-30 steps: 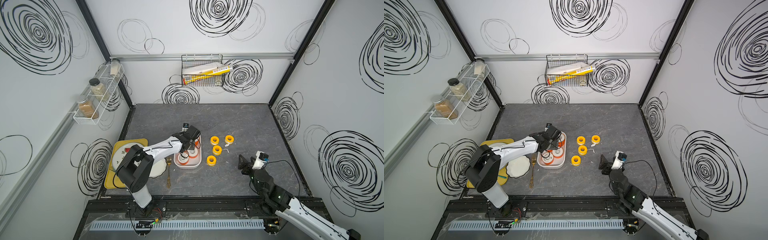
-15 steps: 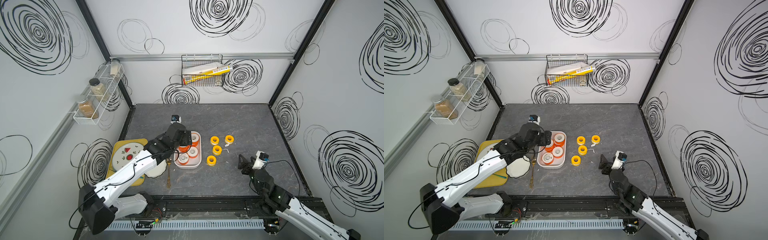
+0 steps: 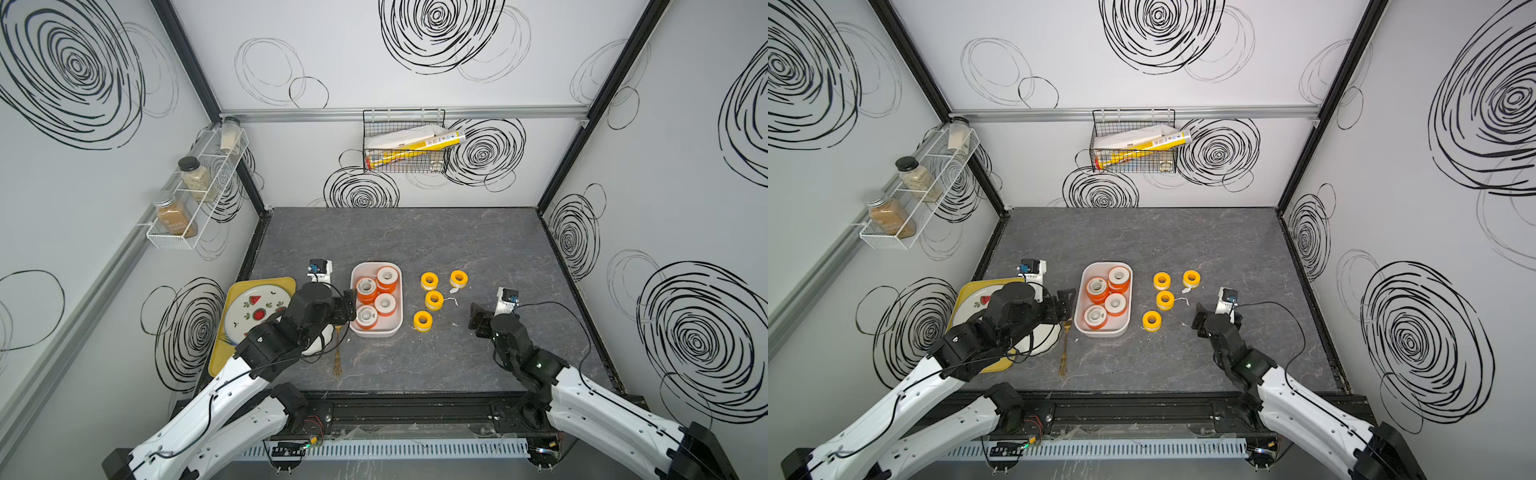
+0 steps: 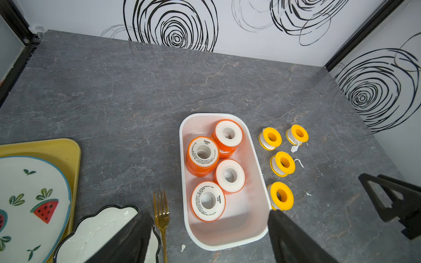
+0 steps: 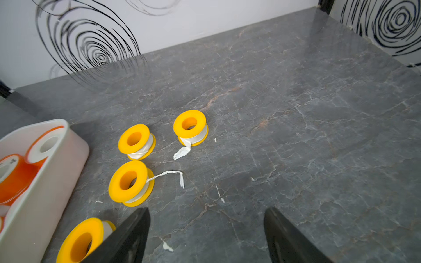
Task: Put the sealing tape into the storage box
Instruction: Pick up the sealing tape at the center of the board.
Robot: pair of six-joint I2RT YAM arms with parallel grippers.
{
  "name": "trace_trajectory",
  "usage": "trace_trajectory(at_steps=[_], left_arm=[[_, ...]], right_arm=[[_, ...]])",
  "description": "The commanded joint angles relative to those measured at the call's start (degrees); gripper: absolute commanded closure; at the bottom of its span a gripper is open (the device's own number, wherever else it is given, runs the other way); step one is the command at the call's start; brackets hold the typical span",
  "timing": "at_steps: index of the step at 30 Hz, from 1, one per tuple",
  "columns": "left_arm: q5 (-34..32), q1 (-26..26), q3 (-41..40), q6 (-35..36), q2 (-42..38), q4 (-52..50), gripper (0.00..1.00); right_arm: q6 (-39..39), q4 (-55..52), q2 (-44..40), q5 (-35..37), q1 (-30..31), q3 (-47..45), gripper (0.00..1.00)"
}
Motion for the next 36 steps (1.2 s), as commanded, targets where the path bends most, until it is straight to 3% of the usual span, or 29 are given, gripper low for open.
trace_trajectory(at_steps=[1, 6, 11, 14, 17, 27, 36], left_arm=[[-0.3, 0.5, -1.1, 1.2, -0.7, 2.2, 0.13], [1.2, 0.7, -1.6, 1.5, -0.6, 2.5, 0.13], [1.4, 0.7, -1.7, 1.6, -0.2, 2.6, 0.13], [1.4, 0.7, -1.7, 1.5, 0.0, 2.5, 0.13], [1.5, 0.7, -1.8, 1.6, 0.1, 2.5, 0.13], [1.6, 0.8, -1.7, 1.6, 1.2, 2.4, 0.13], [1.3, 0.7, -1.7, 1.6, 1.2, 2.4, 0.13]], right_arm=[[-2.9, 3.4, 7.9, -8.0, -4.9, 5.6, 0.15], [-4.9, -1.1, 22.8, -8.0, -7.7, 18.1, 0.07], [-9.7, -6.3, 36.6, -14.2, -11.0, 30.4, 0.03], [-10.9, -12.0, 44.9, -13.0, -12.1, 38.3, 0.01], [-12.0, -12.4, 49.9, -18.4, -14.1, 41.4, 0.01], [-13.7, -14.5, 60.0, -19.6, -15.2, 47.0, 0.05], [-14.2, -15.0, 63.0, -21.1, -15.5, 48.2, 0.19]])
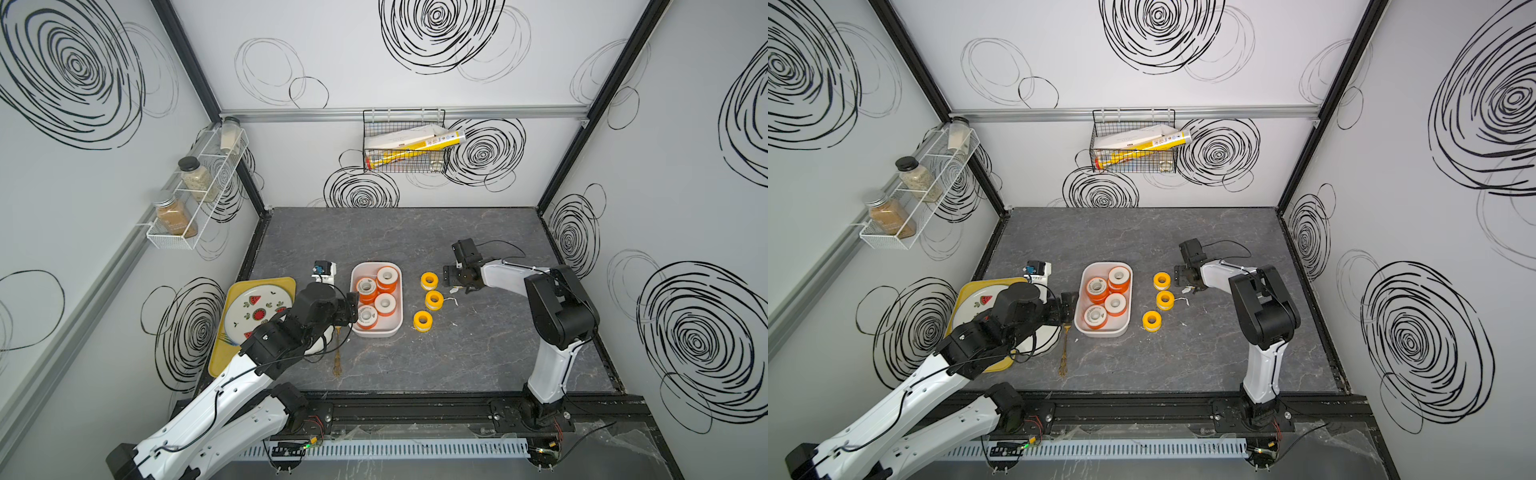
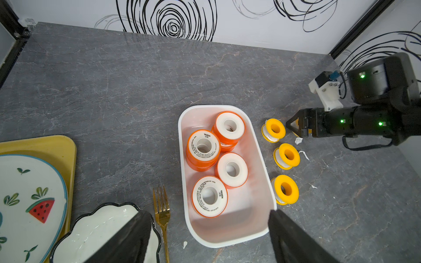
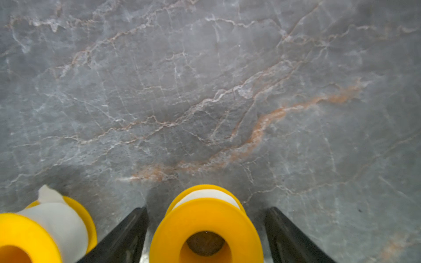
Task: Put the sealing tape into the storage box
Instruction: Pick up the sealing tape at the center of the board.
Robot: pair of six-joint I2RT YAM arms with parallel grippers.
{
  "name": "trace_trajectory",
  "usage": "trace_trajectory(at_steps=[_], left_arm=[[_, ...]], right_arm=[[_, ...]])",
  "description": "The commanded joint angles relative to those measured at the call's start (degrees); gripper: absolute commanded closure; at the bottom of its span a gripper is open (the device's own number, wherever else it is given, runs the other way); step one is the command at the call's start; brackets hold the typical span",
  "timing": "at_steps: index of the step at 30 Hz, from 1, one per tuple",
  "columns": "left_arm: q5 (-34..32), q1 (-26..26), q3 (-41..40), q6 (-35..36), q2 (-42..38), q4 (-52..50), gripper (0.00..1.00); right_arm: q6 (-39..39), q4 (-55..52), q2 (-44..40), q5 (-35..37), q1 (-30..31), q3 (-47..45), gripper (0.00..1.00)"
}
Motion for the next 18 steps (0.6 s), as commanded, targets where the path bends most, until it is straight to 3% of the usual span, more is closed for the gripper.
trace_trajectory(at_steps=[1, 13, 18], left_arm=[[0.3, 0.4, -0.5, 0.6, 0.0, 1.8, 0.13], [-0.1, 0.4, -0.7, 0.5, 0.1, 1.7, 0.13], [-0.3, 0.4, -0.7, 0.4, 0.1, 1.7, 0.13]], right_arm=[[-0.5, -1.8, 0.5, -0.8, -0.2, 0.9, 0.21], [-0.2, -2.8, -2.7, -1.1, -0.2, -0.2, 0.45], [-0.1, -3.8, -6.1, -2.0, -0.2, -0.9, 0.5]])
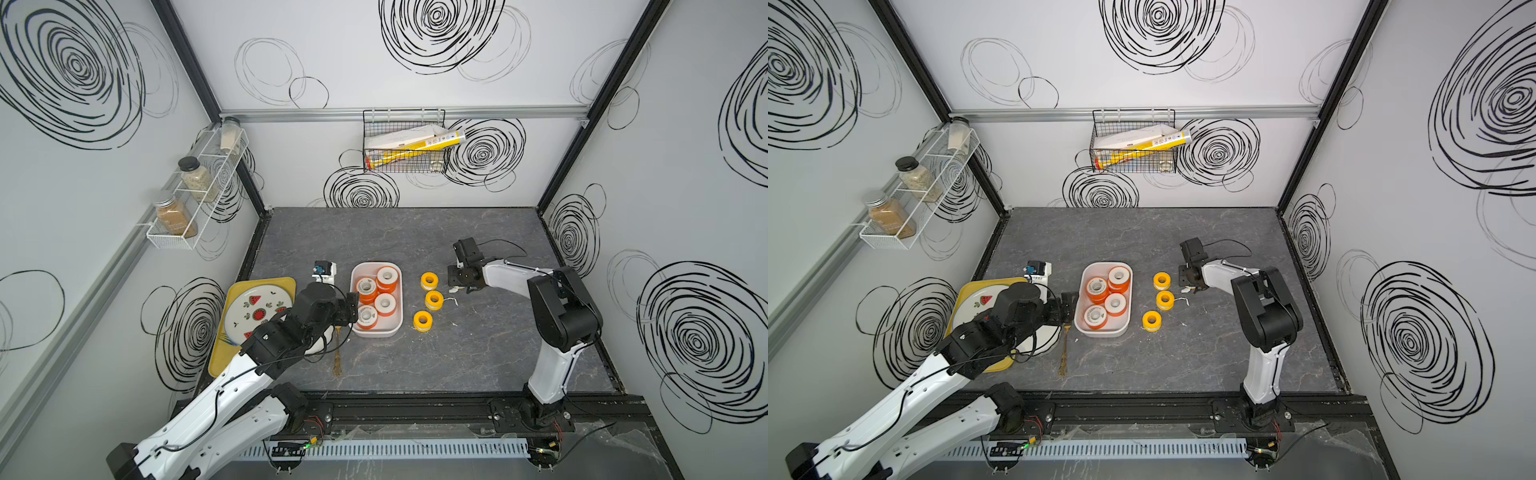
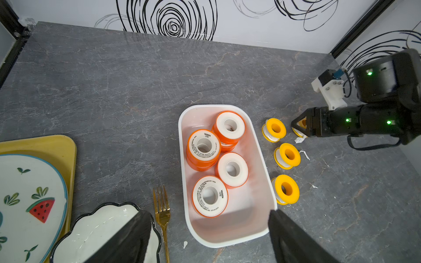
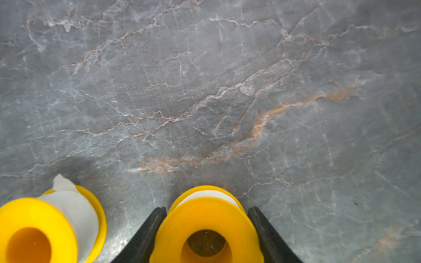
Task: Put the sealing tape into the storage box
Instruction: Pick up the sealing tape at the center of the board.
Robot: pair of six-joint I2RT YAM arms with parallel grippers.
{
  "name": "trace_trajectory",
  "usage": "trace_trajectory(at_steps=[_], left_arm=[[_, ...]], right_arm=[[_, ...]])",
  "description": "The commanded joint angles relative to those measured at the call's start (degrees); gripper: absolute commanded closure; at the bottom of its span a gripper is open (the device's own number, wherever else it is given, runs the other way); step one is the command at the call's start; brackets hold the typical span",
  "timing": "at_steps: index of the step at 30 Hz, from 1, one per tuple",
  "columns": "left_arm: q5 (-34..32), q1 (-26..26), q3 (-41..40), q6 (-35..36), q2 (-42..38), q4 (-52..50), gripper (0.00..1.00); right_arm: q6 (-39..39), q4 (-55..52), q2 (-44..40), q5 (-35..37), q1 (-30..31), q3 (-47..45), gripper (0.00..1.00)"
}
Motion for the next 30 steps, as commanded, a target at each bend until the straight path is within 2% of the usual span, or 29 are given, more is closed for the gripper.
trace_trajectory(at_steps=[1, 8, 12, 18, 24, 30], left_arm=[[-0.2, 0.3, -0.7, 0.5, 0.0, 1.7, 0.13], [-0.4, 0.3, -0.6, 0.4, 0.1, 1.7, 0.12], [-0.5, 0.4, -0.6, 0.3, 0.1, 1.7, 0.13], [-0.6, 0.5, -0.6, 0.3, 0.2, 1.7, 0.12], [-0.6, 0.7, -0.6, 0.4, 0.5, 1.7, 0.13], [-0.9, 1.1, -0.4, 0.2, 0.4, 1.6, 0.12]], right_arm=[[0.0, -2.3, -4.6, -0.9, -0.2, -0.7, 0.5], [0.4, -3.5, -11.5, -4.7, 3.3, -2.0, 0.51], [0.8, -5.5, -14.3, -3.1, 9.5, -0.7, 0.51], [2.2, -6.5, -15.5, -4.6, 18.8, 2.4, 0.51], [2.7, -7.5, -11.4, -5.7, 26.6, 8.5, 0.5], [2.9, -8.7, -4.5, -3.7, 31.3, 14.4, 0.5]])
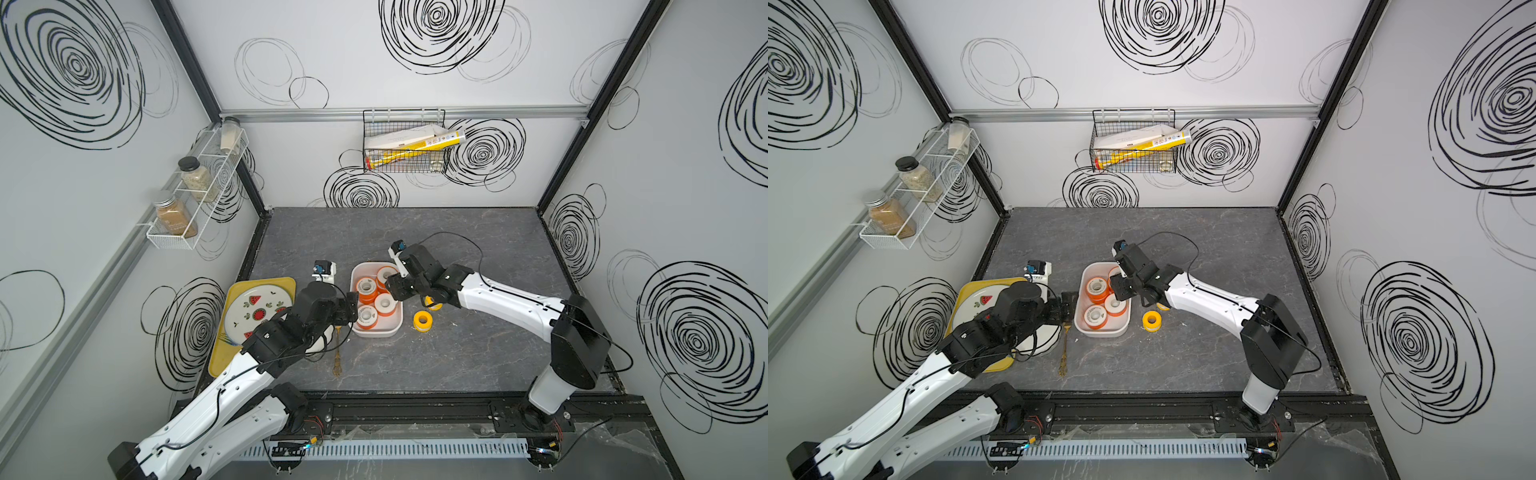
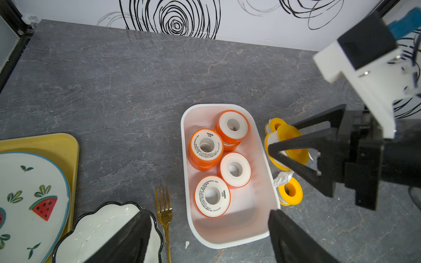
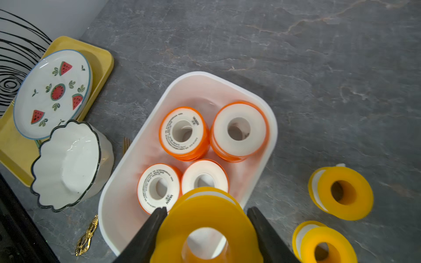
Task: Put the sealing tape into the storage box
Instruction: Pick up the sealing tape at the center of the board, then place the sealing tape in the storage box.
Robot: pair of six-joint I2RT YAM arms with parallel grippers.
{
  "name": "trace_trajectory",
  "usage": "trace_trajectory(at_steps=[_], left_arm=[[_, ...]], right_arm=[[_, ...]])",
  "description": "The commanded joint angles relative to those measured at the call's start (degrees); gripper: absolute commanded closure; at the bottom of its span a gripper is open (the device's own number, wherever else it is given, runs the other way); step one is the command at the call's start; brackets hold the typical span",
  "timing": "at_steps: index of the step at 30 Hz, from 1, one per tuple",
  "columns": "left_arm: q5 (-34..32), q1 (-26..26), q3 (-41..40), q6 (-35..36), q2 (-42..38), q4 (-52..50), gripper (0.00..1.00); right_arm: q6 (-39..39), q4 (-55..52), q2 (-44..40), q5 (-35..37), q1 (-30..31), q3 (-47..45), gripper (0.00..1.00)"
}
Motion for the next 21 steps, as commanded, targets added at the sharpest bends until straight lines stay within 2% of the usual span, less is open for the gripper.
trace_trajectory(at_steps=[1, 11, 21], left_arm=[[-0.8, 0.6, -0.4, 0.2, -0.3, 1.6, 0.12], [-1.2, 0.8, -0.5, 0.1, -0.7, 1.6, 0.13], [-1.2, 0.6, -0.5, 0.1, -0.6, 1.5, 0.13]], right_arm=[[0.9, -2.6, 4.0, 1.5, 1.7, 2.6, 0.5], [0.5, -2.6, 13.1, 2.4, 2.9, 6.0, 0.49], [-0.7, -3.2, 16.7, 5.5, 2.9, 7.4, 0.47]])
